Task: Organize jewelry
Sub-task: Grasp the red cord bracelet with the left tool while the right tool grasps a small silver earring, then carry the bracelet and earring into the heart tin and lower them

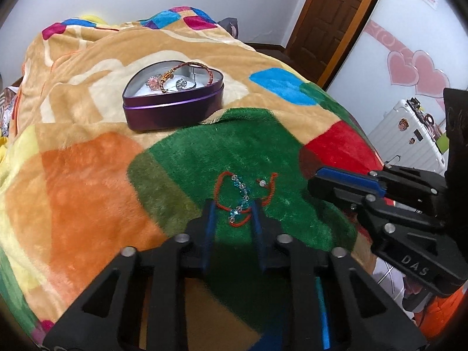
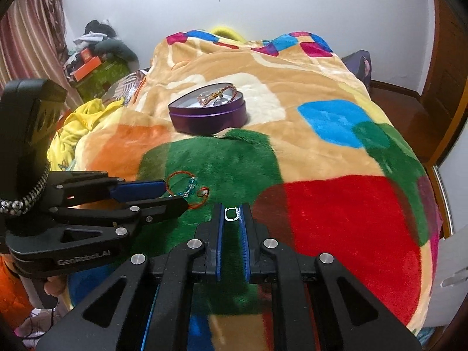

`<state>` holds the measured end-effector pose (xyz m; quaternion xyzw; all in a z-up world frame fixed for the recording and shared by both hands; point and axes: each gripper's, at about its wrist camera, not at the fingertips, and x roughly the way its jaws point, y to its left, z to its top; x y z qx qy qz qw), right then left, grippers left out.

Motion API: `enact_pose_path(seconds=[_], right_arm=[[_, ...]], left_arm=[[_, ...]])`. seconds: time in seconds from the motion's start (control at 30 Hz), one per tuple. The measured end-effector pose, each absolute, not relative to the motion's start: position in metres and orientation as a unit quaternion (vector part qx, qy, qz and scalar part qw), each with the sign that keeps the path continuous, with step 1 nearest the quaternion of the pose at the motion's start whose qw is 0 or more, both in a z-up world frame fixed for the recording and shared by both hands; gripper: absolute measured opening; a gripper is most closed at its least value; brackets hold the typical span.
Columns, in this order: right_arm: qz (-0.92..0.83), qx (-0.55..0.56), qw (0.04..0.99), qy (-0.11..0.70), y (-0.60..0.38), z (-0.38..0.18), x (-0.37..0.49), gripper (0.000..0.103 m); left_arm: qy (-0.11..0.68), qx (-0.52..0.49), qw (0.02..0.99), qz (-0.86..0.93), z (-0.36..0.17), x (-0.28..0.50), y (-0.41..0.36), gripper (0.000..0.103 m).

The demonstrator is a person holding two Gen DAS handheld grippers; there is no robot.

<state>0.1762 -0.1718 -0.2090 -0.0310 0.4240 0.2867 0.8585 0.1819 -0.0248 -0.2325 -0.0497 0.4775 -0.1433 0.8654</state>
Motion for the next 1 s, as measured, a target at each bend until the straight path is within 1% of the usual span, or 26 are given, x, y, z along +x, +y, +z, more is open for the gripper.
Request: enact_pose_path(seconds=[0.03,0.07,0.43,1.0], right_arm=[[0.287,-0.030,0.859,0.423,-0.173,-0.208,0.176,0.009],[0.286,-0.029,0.860,0.422,-0.173,-0.208,0.177,0.009],[0.284,-0.020,0.867,0.408,-0.174,-0.196,0.180,0.009],[0.293,-0.019,0.884,0.365,-0.159,-0.163,0.183,0.009]], left_arm=[[0.477,-0.049,0.866,-0.144,-0.232,0.182,-0.025,0.010],[0.477,-0.049,0.865,-0.143,-0.232,0.181,-0.024,0.006],[0.453,-0.048,0.880,-0.135,-0.213,0.172,-0.021,0.006],[0.369,-0.057,0.921,-0.109,-0.148,0.171,0.011,0.006]])
